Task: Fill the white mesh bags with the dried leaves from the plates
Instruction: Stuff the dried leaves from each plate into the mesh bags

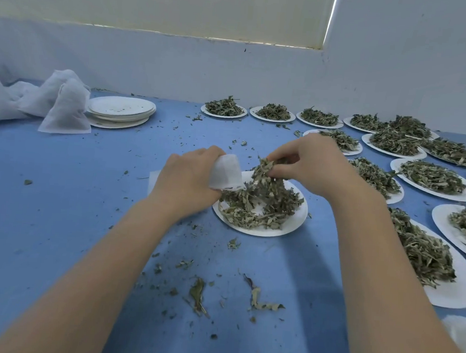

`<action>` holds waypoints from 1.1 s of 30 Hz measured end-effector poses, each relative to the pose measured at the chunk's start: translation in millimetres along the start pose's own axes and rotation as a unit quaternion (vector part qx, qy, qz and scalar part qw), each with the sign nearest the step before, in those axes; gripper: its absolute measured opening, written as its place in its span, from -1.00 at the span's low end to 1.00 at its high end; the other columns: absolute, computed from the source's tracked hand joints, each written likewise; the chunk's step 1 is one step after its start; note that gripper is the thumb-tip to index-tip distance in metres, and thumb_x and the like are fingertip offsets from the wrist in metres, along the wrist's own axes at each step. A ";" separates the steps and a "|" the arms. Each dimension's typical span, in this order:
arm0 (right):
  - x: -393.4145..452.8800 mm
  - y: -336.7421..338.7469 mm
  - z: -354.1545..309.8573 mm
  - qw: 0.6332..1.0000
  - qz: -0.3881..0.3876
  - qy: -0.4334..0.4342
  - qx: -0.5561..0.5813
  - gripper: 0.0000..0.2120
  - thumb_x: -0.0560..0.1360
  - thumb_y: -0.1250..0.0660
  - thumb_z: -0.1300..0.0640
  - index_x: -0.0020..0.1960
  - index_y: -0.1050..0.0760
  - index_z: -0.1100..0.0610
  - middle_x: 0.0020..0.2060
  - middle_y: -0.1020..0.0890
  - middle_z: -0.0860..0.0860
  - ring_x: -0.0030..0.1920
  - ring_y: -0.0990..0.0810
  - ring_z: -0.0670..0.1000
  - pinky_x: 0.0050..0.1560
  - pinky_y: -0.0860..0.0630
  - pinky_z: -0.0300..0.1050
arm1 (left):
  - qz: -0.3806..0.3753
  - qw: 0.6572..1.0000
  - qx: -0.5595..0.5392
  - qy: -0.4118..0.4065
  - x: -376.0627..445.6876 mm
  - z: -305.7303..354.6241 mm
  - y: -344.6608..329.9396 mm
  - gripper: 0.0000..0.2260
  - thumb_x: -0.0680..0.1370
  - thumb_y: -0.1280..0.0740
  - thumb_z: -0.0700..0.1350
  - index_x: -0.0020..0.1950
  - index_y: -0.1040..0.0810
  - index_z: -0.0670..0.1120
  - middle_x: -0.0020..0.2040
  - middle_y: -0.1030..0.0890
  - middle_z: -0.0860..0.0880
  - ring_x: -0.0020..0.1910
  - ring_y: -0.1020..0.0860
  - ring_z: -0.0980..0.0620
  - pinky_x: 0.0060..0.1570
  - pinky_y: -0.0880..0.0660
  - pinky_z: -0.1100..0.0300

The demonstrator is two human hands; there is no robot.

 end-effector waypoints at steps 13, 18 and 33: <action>-3.0 -20.4 -35.8 0.996 -0.048 0.072 -0.012 -0.85 0.43 -0.43 0.05 0.00 -0.65 -0.07 -0.32 -0.59 -0.07 -0.25 -0.51 -0.04 -0.29 -0.41 -0.36 | 0.046 0.995 -0.088 -0.008 -4.1 17.7 5.6 -0.53 0.40 -0.43 0.04 0.24 -0.40 -0.06 0.05 -0.56 -0.03 -0.02 -0.50 -0.08 -0.07 -0.37 0.08; -2.0 -25.7 -36.0 0.994 -0.040 0.076 0.064 -0.89 0.50 -0.35 0.08 -0.04 -0.66 0.00 -0.50 -0.54 -0.12 -0.48 -0.33 -0.19 -0.45 -0.25 -0.37 | 0.055 0.992 -0.111 -0.005 -4.9 20.9 7.7 -0.55 0.40 -0.41 0.06 0.22 -0.43 -0.08 0.00 -0.56 0.00 -0.05 -0.50 -0.02 -0.08 -0.38 0.09; -8.3 -35.5 -22.4 0.951 -0.128 0.006 0.282 -0.77 0.52 -0.30 0.16 0.16 -0.58 0.01 -0.02 -0.68 0.01 -0.02 -0.64 -0.06 -0.02 -0.59 -0.24 | 0.082 0.988 -0.131 0.019 -3.2 11.3 14.7 -0.59 0.40 -0.43 0.06 0.18 -0.44 -0.04 -0.07 -0.55 0.03 -0.09 -0.52 -0.04 -0.13 -0.48 0.05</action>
Point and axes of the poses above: each hand's wrist, its own x-axis towards the middle knuckle, its own y-axis out of the back of the hand, z = x × y, the point moved 9 cm from there along x, towards the middle knuckle
